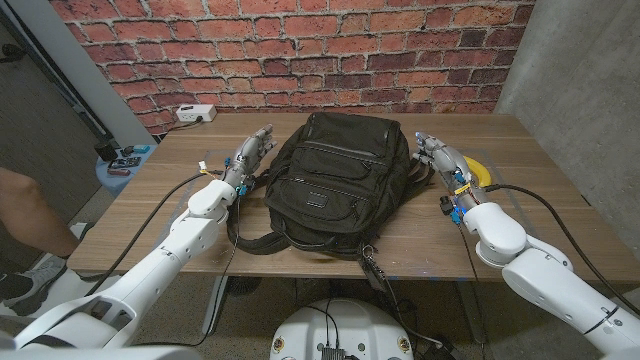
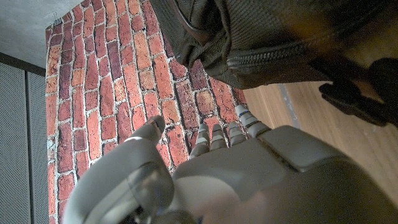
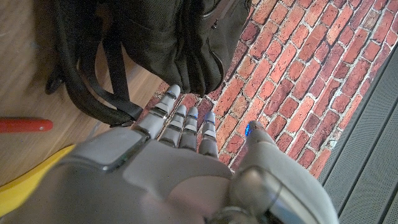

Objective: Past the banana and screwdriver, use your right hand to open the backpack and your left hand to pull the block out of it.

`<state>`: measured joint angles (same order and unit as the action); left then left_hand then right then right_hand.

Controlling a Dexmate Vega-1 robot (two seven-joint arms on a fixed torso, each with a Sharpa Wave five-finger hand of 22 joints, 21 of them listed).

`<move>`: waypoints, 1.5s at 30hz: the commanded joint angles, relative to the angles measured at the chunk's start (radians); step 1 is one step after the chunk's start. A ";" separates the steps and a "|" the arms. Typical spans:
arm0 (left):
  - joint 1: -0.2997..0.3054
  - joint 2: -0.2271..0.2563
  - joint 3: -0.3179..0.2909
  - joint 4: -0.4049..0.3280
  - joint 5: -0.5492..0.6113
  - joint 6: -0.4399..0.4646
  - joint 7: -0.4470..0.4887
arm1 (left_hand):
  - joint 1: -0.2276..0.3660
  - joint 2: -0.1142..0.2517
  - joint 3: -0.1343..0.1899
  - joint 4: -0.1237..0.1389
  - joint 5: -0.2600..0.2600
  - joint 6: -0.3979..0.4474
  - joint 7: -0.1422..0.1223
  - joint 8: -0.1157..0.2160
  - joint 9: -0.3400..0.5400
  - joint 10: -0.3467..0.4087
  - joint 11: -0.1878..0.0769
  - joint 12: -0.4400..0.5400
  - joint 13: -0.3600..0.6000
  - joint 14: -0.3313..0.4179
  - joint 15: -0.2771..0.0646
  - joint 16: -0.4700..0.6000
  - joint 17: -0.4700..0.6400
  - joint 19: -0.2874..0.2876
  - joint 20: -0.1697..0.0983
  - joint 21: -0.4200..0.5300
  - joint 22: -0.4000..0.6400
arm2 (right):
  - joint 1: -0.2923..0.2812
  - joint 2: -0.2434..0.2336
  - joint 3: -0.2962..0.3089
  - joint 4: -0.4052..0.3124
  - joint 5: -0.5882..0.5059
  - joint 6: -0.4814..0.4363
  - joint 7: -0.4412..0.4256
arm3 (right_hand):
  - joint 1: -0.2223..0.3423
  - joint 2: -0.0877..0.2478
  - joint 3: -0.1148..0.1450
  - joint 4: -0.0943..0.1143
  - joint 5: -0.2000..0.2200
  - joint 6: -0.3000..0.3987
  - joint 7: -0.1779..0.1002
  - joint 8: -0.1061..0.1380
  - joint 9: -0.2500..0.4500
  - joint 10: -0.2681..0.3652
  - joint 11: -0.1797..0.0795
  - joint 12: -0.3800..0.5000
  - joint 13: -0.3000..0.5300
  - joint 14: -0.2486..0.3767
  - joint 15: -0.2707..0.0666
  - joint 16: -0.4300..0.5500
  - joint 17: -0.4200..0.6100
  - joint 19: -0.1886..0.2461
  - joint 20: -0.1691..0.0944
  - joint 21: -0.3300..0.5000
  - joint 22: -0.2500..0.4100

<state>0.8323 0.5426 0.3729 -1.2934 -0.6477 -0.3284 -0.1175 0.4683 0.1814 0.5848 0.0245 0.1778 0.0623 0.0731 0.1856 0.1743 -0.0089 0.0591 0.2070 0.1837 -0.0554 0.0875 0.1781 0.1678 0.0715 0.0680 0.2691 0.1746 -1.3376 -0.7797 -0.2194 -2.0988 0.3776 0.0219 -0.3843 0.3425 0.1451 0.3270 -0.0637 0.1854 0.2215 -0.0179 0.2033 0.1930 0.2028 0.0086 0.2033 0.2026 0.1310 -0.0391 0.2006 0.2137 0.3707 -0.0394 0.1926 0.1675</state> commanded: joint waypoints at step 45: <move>-0.045 -0.037 0.007 0.089 0.009 -0.060 -0.034 | 0.015 0.001 0.004 -0.026 0.008 -0.003 0.002 -0.001 0.005 0.003 0.006 -0.003 0.003 0.004 0.006 0.002 0.002 0.011 0.005 -0.012 0.002 | 0.001 0.083 -0.335 -0.324 -0.593 -0.462 -0.135 | 0.058 -0.003 0.018 -0.052 -0.005 0.025 0.010 0.006 0.004 0.017 0.015 0.004 0.003 0.008 0.008 0.011 -0.007 0.004 -0.009 0.001 0.003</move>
<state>0.7898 0.5122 0.3792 -1.2154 -0.6406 -0.3817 -0.1546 0.4683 0.1814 0.5862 0.0011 0.1818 0.0623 0.0731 0.1856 0.1743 -0.0054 0.0626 0.2070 0.1836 -0.0554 0.0875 0.1781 0.1678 0.0768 0.0734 0.2586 0.1746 -1.3739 -0.7158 -0.4558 -2.3757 -0.0823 -0.3016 -0.5176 0.3887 0.1437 0.3425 -0.1066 0.1806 0.2396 -0.0070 0.2034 0.1930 0.2154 0.0210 0.2033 0.2025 0.1345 -0.0356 0.2075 0.2044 0.3707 -0.0394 0.1926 0.1676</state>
